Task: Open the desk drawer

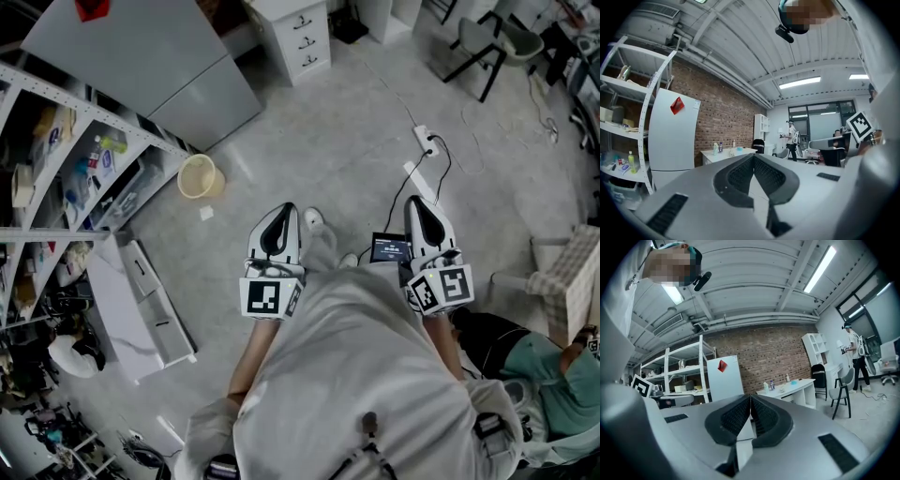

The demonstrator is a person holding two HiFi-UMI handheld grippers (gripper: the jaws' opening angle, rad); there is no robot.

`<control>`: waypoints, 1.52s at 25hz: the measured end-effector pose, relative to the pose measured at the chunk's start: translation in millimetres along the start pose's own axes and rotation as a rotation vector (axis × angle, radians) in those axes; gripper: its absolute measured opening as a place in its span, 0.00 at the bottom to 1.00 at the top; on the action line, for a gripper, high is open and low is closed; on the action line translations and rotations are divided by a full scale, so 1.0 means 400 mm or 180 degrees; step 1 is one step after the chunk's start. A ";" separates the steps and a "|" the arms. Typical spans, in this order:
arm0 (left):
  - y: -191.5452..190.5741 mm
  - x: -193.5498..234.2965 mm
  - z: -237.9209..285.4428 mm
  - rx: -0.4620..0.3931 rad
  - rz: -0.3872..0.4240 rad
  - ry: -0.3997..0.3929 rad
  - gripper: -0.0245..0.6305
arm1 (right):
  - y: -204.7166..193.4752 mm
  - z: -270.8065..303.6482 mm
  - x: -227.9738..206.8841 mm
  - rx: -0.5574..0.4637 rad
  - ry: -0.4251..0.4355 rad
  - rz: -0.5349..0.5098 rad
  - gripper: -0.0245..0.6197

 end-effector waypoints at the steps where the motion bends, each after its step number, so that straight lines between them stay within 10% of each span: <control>1: -0.002 0.012 0.016 0.0022 -0.0005 -0.0022 0.05 | 0.001 0.019 -0.004 0.0009 -0.0001 -0.0017 0.08; 21: 0.039 0.327 0.586 -0.0137 -0.0044 -0.0335 0.05 | 0.071 0.575 -0.148 0.0153 -0.0270 0.0105 0.08; 38: 0.018 0.471 0.869 0.0141 -0.0096 0.0081 0.05 | 0.103 0.947 -0.391 0.0312 -0.0051 0.0138 0.08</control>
Point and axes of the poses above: the fingertips, and each gripper's own axes: z forward along the fingers, x to its left, y out of its top, the point moved 7 cm from there along -z, backward along the fingers, and after that the axes turned 2 degrees about y, right-handed, at the moved point
